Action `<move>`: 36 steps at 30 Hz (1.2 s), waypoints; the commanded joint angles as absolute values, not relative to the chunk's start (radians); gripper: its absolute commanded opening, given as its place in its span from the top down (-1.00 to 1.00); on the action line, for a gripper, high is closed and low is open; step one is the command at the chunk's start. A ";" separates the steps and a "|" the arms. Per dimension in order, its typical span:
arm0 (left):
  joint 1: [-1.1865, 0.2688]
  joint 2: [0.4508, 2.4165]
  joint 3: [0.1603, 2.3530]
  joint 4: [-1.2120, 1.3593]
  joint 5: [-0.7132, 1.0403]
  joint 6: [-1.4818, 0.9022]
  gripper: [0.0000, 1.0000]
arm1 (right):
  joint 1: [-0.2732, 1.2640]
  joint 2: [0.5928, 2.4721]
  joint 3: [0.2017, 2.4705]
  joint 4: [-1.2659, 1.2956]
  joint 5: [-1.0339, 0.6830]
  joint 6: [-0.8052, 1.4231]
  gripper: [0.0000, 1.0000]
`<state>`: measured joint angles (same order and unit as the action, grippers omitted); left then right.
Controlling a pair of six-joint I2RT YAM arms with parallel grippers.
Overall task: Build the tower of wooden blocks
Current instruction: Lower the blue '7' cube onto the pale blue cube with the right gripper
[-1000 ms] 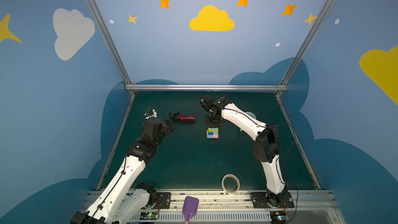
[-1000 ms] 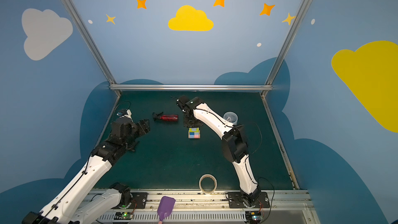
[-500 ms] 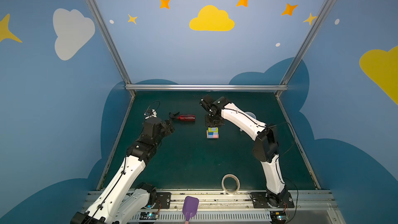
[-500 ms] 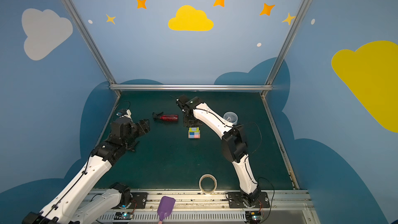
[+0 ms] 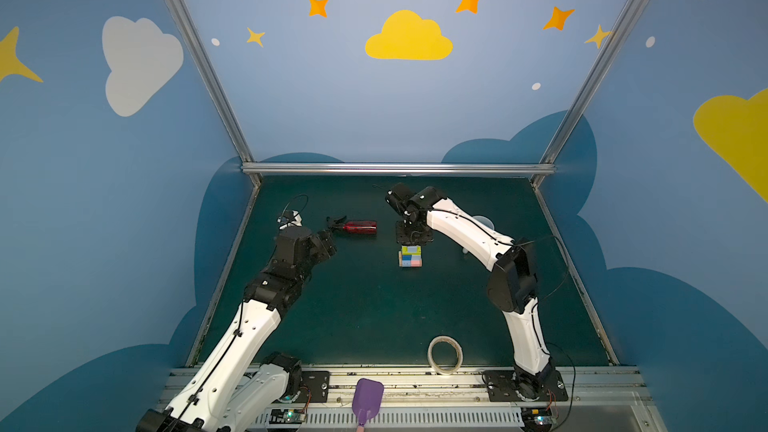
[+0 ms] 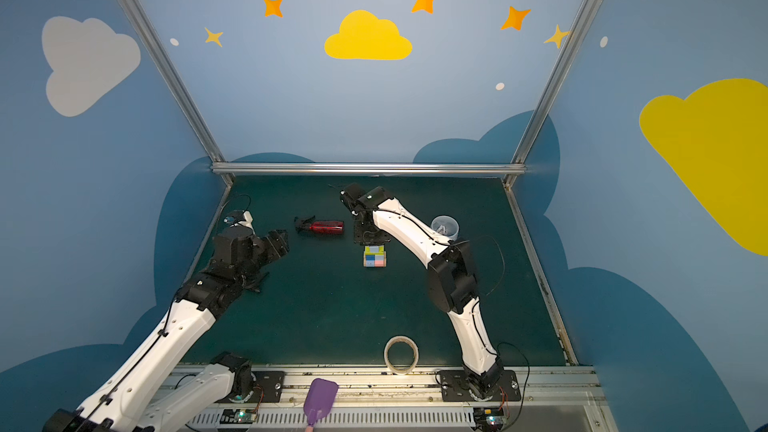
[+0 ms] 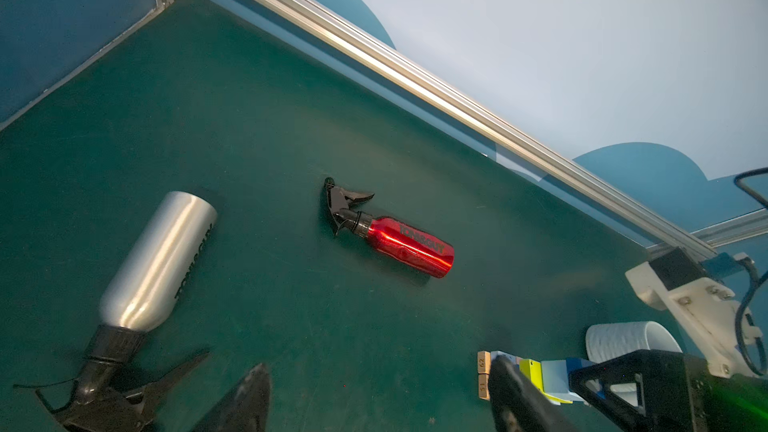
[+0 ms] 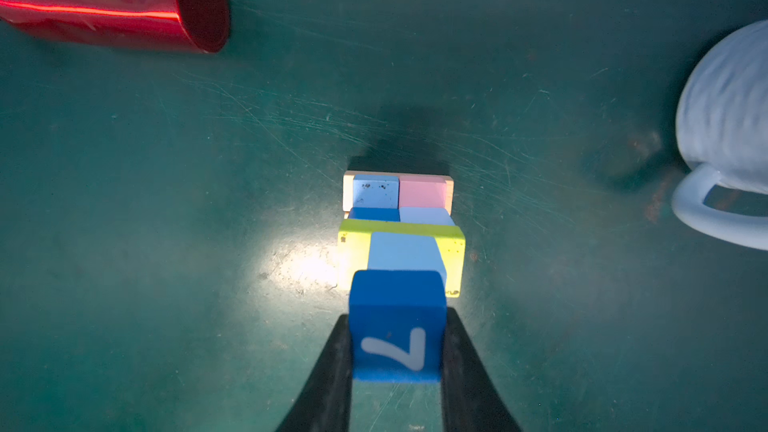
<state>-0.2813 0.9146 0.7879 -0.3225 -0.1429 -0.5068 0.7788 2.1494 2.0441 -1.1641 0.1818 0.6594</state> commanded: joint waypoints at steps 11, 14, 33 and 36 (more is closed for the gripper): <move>-0.275 0.909 0.781 -0.311 -0.134 -0.508 -0.63 | 0.770 2.171 2.070 -1.177 0.185 0.676 0.21; -0.275 0.911 0.783 -0.311 -0.133 -0.506 -0.63 | 0.770 2.171 2.070 -1.176 0.185 0.676 0.21; -0.271 0.910 0.782 -0.313 -0.130 -0.508 -0.63 | 0.764 2.166 2.062 -1.178 0.195 0.681 0.19; -0.270 0.911 0.782 -0.313 -0.130 -0.507 -0.63 | 0.763 2.165 2.060 -1.178 0.194 0.681 0.19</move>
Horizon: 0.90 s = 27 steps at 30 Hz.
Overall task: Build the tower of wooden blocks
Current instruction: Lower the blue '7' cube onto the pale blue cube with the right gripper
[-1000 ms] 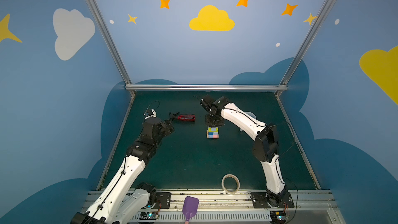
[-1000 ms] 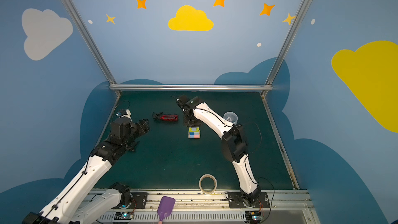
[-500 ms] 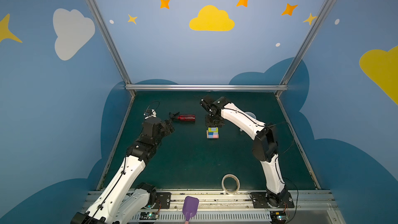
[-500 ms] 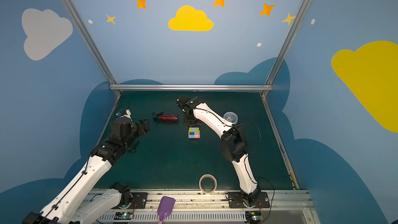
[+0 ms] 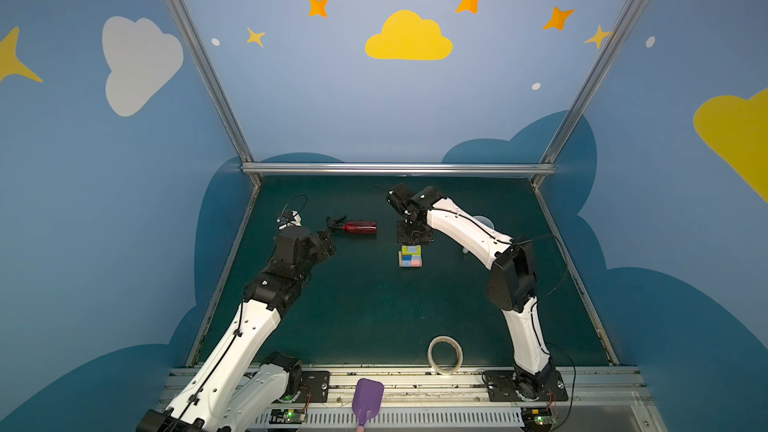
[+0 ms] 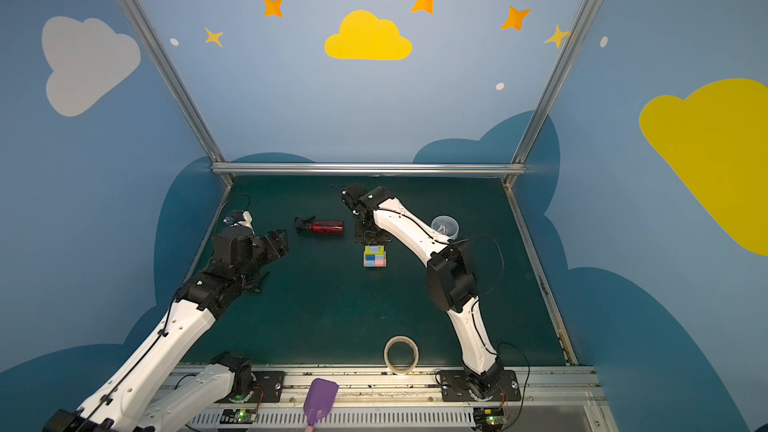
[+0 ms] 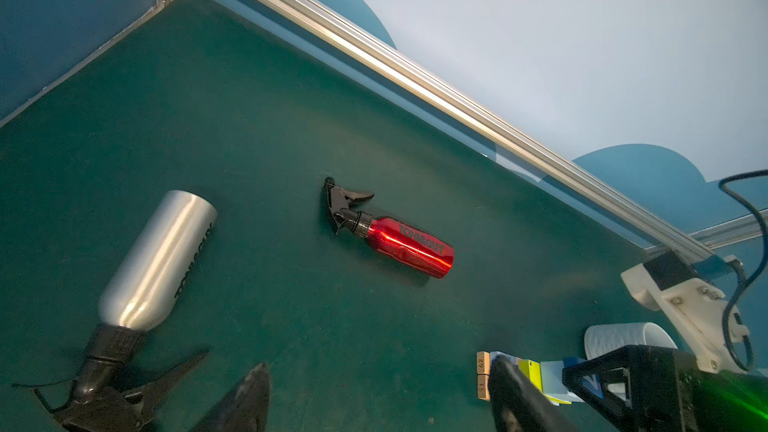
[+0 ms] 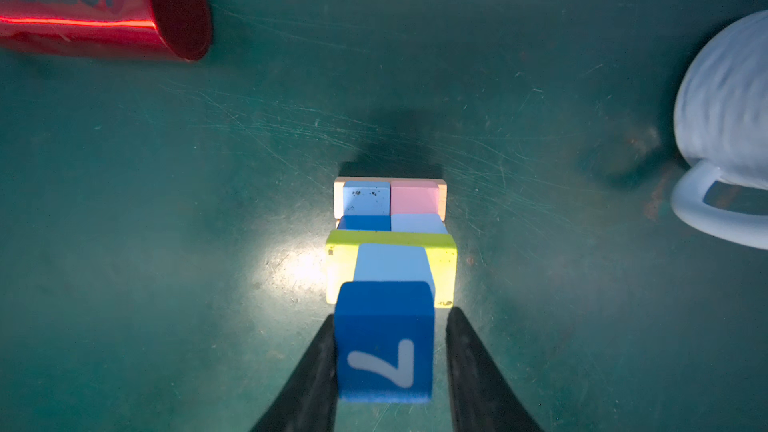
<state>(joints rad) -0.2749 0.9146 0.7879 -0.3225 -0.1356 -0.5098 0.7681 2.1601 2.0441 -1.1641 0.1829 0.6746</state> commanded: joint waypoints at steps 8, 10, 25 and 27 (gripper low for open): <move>-0.269 0.910 0.781 -0.313 -0.127 -0.509 -0.63 | 0.762 2.162 2.054 -1.175 0.192 0.683 0.19; -0.270 0.911 0.781 -0.313 -0.127 -0.508 -0.63 | 0.762 2.162 2.054 -1.174 0.191 0.682 0.19; -0.269 0.910 0.781 -0.313 -0.126 -0.508 -0.63 | 0.760 2.158 2.043 -1.173 0.194 0.682 0.19; -0.269 0.910 0.780 -0.312 -0.126 -0.508 -0.63 | 0.760 2.155 2.042 -1.173 0.194 0.682 0.19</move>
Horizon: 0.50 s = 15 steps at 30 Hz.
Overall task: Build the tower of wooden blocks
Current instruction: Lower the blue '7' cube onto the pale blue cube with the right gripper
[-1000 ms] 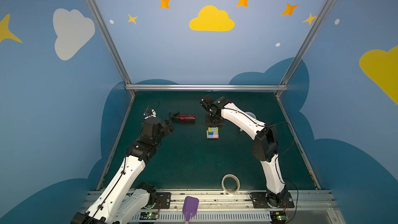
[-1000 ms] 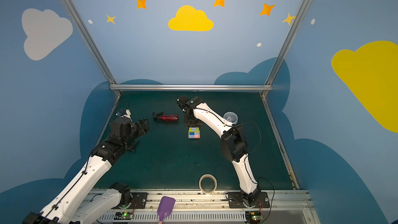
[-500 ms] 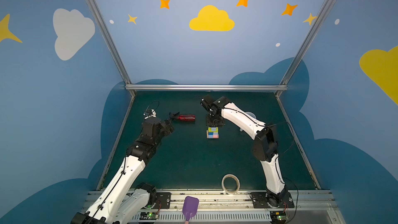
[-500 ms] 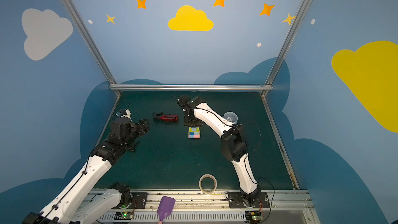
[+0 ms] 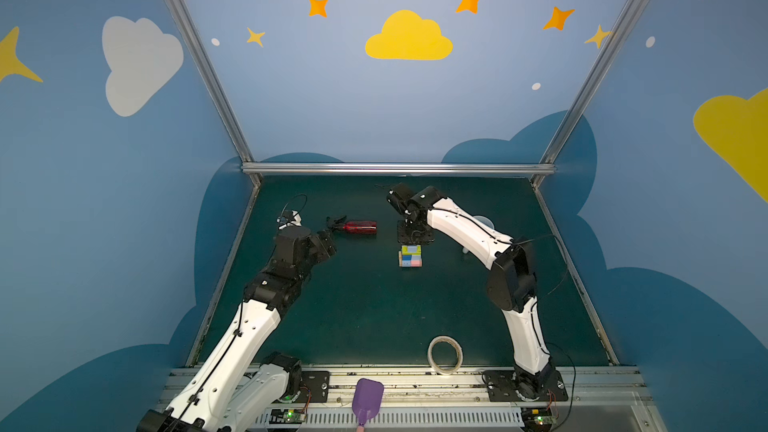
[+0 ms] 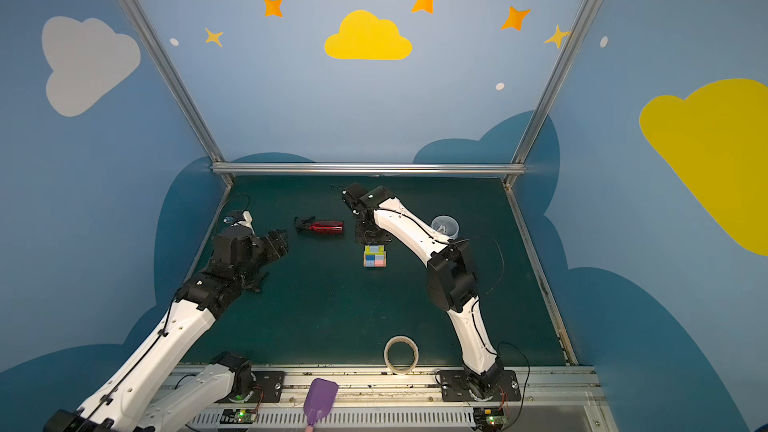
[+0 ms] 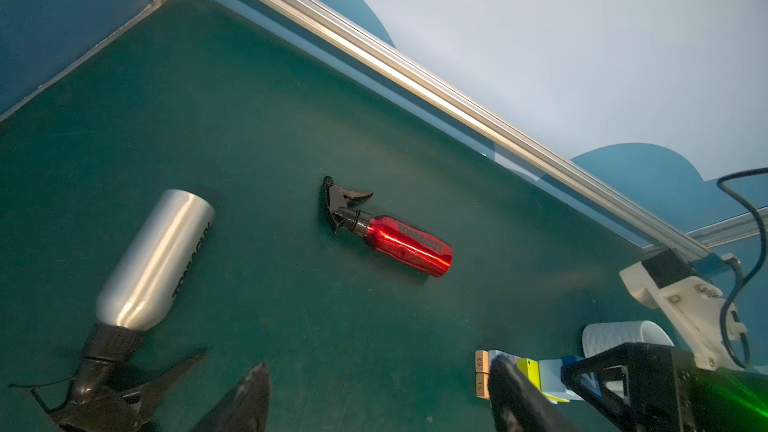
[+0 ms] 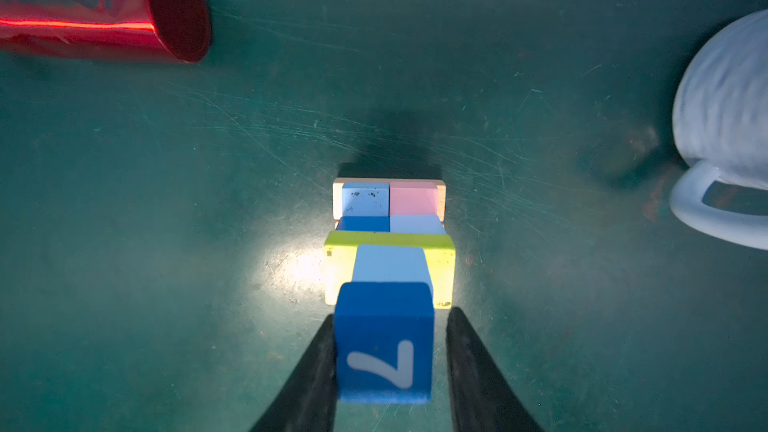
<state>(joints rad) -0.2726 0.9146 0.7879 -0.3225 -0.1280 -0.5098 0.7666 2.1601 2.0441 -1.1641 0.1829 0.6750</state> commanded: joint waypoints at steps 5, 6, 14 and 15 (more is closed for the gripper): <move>-0.268 0.911 0.781 -0.312 -0.124 -0.509 -0.63 | 0.758 2.154 2.038 -1.170 0.193 0.683 0.19; -0.268 0.912 0.780 -0.311 -0.124 -0.508 -0.63 | 0.759 2.154 2.039 -1.170 0.194 0.683 0.19; -0.268 0.914 0.780 -0.310 -0.123 -0.509 -0.63 | 0.758 2.153 2.034 -1.168 0.191 0.683 0.19; -0.268 0.915 0.780 -0.309 -0.123 -0.509 -0.63 | 0.759 2.152 2.034 -1.169 0.190 0.683 0.19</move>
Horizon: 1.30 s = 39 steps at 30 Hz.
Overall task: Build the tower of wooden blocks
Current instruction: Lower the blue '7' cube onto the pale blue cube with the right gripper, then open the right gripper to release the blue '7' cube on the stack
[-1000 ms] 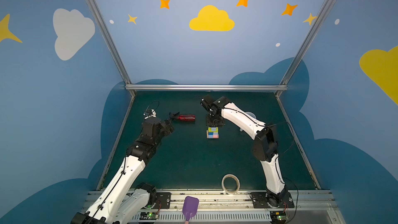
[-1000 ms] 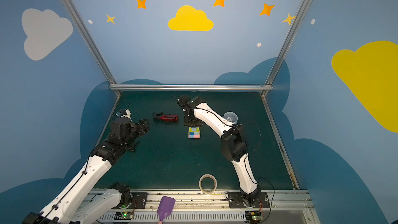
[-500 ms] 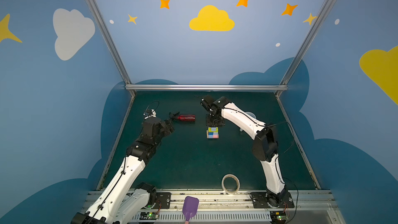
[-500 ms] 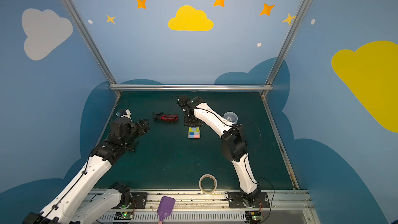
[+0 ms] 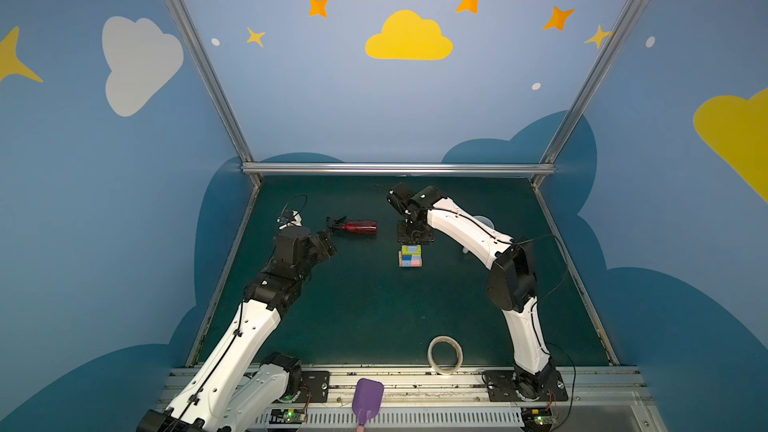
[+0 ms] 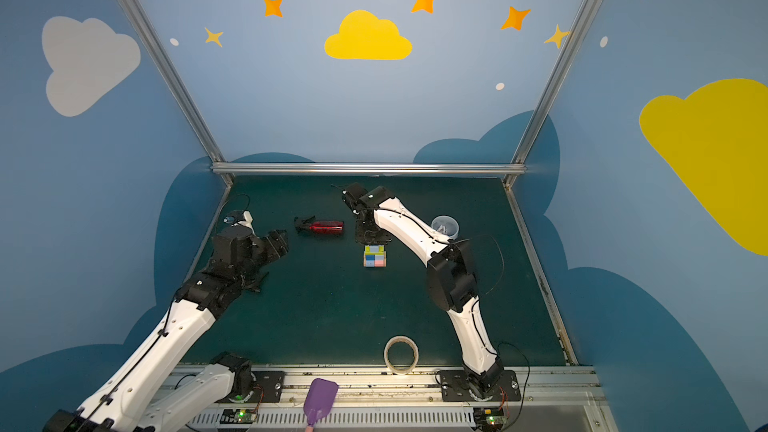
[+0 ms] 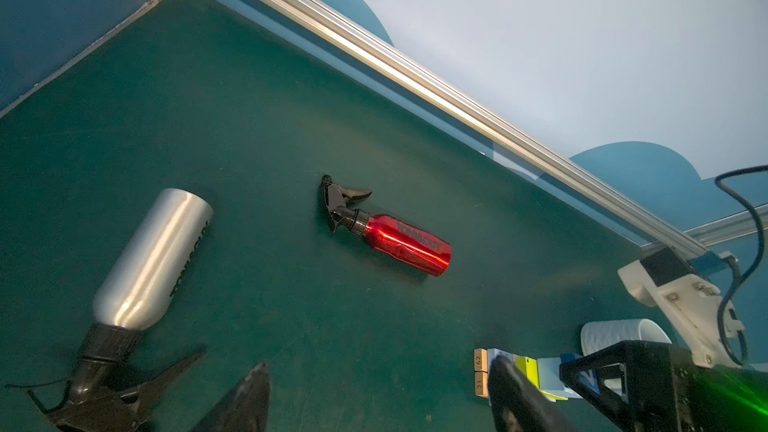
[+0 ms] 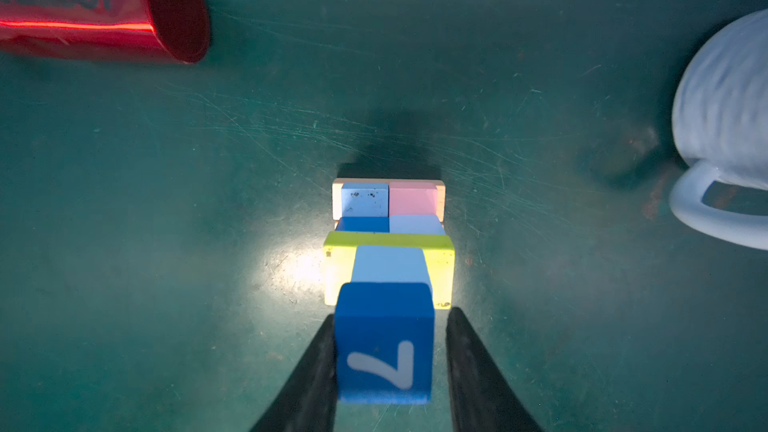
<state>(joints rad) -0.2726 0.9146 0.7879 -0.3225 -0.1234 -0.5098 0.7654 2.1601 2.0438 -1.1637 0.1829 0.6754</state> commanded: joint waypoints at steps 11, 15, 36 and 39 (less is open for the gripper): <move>-0.267 0.923 0.780 -0.304 -0.118 -0.508 -0.63 | 0.758 2.148 2.028 -1.168 0.192 0.684 0.19; -0.266 0.919 0.781 -0.307 -0.118 -0.507 -0.63 | 0.759 2.147 2.028 -1.167 0.192 0.684 0.18; -0.265 0.911 0.781 -0.313 -0.118 -0.505 -0.63 | 0.768 2.134 2.039 -1.138 0.152 0.675 -0.05; -0.265 0.912 0.779 -0.312 -0.118 -0.505 -0.63 | 0.770 2.133 2.038 -1.135 0.150 0.676 -0.05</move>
<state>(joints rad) -0.2699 0.9195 0.7876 -0.3210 -0.1204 -0.5098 0.7631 2.1601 2.0411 -1.1355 0.1555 0.6758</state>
